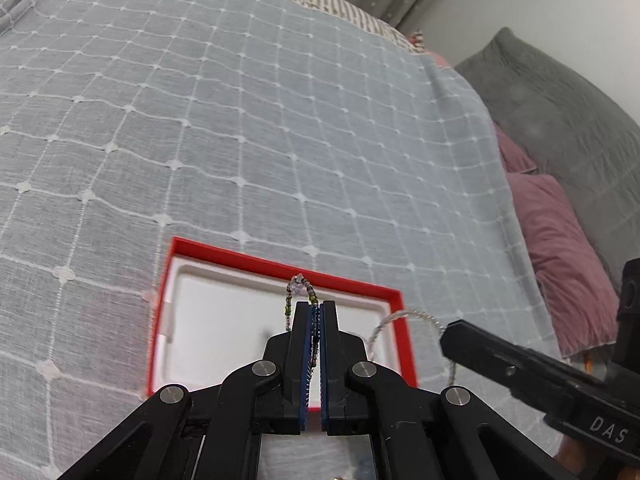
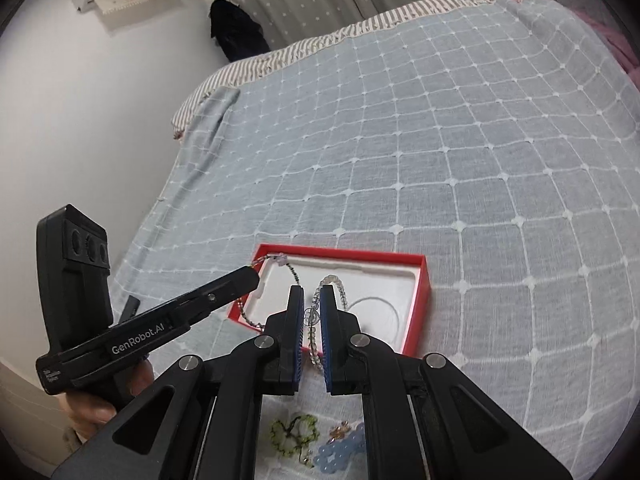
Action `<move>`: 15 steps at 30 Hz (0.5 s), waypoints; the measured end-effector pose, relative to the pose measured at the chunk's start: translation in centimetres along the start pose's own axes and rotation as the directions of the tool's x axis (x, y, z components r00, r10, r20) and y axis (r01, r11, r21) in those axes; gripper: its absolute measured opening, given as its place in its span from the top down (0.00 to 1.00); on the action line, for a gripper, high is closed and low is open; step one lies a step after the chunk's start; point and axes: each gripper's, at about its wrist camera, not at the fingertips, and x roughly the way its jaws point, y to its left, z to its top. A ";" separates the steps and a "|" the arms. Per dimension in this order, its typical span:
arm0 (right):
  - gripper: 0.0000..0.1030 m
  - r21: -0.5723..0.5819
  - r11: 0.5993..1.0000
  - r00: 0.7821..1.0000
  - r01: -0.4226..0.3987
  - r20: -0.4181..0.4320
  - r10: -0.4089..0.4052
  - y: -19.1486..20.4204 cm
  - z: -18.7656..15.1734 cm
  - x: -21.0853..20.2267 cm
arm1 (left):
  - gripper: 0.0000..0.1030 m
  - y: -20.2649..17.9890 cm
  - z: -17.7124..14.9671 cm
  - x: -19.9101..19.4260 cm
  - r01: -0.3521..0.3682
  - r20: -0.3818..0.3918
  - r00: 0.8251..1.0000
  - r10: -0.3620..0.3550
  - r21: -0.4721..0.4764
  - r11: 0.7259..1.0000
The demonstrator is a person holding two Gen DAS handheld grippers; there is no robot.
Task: Organize jewelry
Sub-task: 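Lower both bracelets into the white insert and open both tools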
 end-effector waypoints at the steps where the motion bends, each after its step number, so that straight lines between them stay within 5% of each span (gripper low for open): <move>1: 0.92 -0.002 1.000 1.000 0.001 -0.004 -0.001 -0.1 0.1 0.4 | 1.00 0.4 0.1 0.2 0.006 -0.003 1.000 -0.006 -0.010 1.000; 15: 0.92 -0.110 0.992 0.998 -0.054 -0.022 0.052 1.2 -0.2 3.6 | 1.00 2.7 -0.1 1.6 -0.033 -0.006 0.999 0.033 -0.010 0.999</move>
